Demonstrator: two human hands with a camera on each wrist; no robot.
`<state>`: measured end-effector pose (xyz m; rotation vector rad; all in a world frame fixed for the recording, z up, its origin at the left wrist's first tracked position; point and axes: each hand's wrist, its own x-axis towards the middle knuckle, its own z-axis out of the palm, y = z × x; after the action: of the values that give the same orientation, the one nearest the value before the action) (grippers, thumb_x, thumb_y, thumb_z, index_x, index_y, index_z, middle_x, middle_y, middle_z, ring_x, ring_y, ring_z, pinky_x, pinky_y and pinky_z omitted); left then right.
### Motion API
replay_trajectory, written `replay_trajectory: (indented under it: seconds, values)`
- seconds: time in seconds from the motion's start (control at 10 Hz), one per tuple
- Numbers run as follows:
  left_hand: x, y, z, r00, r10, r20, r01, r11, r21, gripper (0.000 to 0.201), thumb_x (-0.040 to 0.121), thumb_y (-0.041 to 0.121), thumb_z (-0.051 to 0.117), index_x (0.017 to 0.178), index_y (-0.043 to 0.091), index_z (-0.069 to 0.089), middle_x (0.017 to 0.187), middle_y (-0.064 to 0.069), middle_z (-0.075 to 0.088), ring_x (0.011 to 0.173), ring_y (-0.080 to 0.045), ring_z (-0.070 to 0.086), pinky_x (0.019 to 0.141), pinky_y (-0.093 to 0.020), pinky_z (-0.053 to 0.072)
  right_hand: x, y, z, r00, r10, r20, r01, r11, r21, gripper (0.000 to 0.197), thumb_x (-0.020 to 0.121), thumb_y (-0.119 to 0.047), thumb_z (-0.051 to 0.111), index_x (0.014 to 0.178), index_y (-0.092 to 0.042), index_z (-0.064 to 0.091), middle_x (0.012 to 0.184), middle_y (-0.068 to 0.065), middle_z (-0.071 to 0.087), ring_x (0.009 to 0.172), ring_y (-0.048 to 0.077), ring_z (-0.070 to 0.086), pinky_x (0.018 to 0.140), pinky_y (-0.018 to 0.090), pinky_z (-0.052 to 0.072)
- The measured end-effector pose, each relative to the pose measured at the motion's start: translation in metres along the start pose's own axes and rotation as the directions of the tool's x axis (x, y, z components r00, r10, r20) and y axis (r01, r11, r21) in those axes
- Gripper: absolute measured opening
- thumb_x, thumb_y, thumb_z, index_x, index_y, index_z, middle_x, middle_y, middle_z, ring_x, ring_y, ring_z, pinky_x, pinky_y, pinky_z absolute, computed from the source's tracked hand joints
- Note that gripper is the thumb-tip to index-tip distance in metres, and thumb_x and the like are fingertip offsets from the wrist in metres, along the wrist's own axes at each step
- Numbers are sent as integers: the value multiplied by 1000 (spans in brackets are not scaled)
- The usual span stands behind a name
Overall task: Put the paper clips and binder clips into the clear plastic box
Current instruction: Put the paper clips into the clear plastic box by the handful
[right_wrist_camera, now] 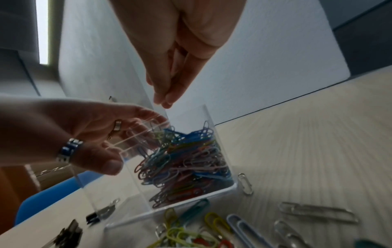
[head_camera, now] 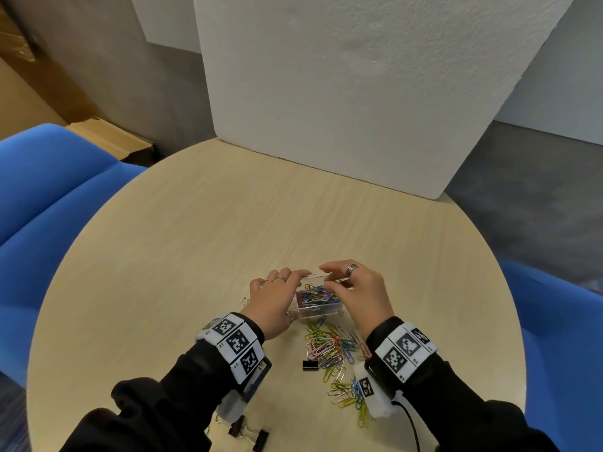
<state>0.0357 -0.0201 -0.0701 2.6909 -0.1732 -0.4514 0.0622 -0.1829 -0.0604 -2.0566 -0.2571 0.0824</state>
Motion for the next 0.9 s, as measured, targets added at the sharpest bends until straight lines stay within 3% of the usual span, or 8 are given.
replay_trajectory:
  seconds: [0.1, 0.2, 0.3, 0.4, 0.5, 0.7, 0.8, 0.9]
  values:
    - [0, 0, 0, 1000, 1, -3, -1, 1000, 7, 69, 86, 24, 60, 142, 32, 20, 133, 6, 41, 125, -17, 35, 104, -38, 23, -1, -1, 7, 995, -29, 95, 25, 999, 45, 23, 77, 2, 67, 92, -16, 69, 89, -5, 66, 85, 5, 65, 79, 12, 50]
    - [0, -1, 1, 1000, 2, 1, -2, 1000, 1, 69, 86, 23, 60, 142, 33, 21, 132, 6, 41, 125, -16, 35, 104, -38, 23, -1, 8, 11, 970, -176, 167, 201, 969, -145, 19, 79, -10, 69, 97, -13, 69, 96, 0, 69, 89, 9, 63, 83, 20, 49]
    - [0, -1, 1, 1000, 8, -1, -8, 1000, 5, 70, 87, 24, 59, 143, 33, 19, 133, 6, 40, 126, -16, 34, 104, -38, 23, -2, 22, 9, 867, -425, 260, 499, 739, -453, 24, 82, -35, 57, 101, -23, 66, 100, -8, 69, 92, 6, 54, 78, 23, 37]
    - [0, -1, 1, 1000, 9, 3, -9, 1000, 6, 69, 88, 29, 58, 143, 33, 18, 134, 6, 39, 127, -16, 34, 104, -38, 24, -6, 30, 8, 800, -412, 436, 598, 496, -629, 32, 84, -48, 41, 105, -34, 62, 109, -20, 64, 93, 8, 54, 75, 27, 25]
    - [1, -1, 1, 1000, 6, 6, -6, 1000, 2, 70, 87, 28, 59, 143, 34, 18, 134, 7, 40, 126, -15, 34, 103, -38, 25, -6, 31, 1, 802, -392, 451, 592, 421, -687, 36, 85, -49, 37, 93, -33, 69, 95, -19, 67, 83, 12, 60, 73, 31, 27]
    - [0, 0, 1, 1000, 7, -2, -7, 1000, 2, 70, 87, 27, 60, 143, 33, 18, 134, 7, 41, 126, -15, 34, 103, -38, 25, -5, 33, -7, 837, -372, 401, 542, 472, -695, 38, 81, -53, 38, 101, -35, 65, 95, -16, 63, 89, 11, 41, 71, 30, 24]
    - [1, -1, 1, 1000, 6, -1, -6, 1000, 9, 70, 87, 26, 60, 143, 33, 18, 134, 7, 40, 126, -15, 34, 103, -38, 25, -10, 37, 0, 829, -349, 437, 556, 434, -709, 39, 81, -55, 35, 96, -37, 67, 92, -19, 63, 88, 10, 46, 72, 31, 23]
    - [0, 0, 1, 1000, 8, -1, -8, 1000, 9, 70, 87, 25, 59, 143, 33, 18, 134, 7, 40, 126, -16, 34, 103, -38, 24, -7, 33, -2, 863, -320, 391, 500, 426, -754, 43, 82, -53, 32, 91, -34, 70, 85, -18, 64, 82, 13, 56, 72, 34, 25]
